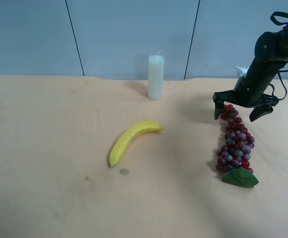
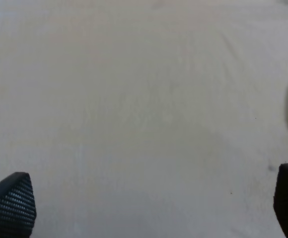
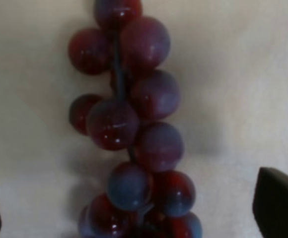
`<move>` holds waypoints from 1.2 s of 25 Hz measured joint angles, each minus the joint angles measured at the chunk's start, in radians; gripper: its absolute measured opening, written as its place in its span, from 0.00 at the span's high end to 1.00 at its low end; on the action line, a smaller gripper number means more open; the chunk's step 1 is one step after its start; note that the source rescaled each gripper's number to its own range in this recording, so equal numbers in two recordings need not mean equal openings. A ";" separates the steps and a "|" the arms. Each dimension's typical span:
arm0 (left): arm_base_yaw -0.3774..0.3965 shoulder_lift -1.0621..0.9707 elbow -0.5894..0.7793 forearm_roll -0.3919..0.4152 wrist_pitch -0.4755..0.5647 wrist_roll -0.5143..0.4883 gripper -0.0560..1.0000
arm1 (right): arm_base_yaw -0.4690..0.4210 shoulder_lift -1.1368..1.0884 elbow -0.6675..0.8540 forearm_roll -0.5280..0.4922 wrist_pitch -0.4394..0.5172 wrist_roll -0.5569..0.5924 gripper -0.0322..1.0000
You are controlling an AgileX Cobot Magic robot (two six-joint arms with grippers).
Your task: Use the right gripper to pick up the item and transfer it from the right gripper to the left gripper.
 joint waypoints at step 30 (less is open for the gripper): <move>0.000 0.000 0.000 0.000 0.000 0.000 0.06 | 0.000 0.057 -0.001 -0.025 -0.022 -0.007 0.47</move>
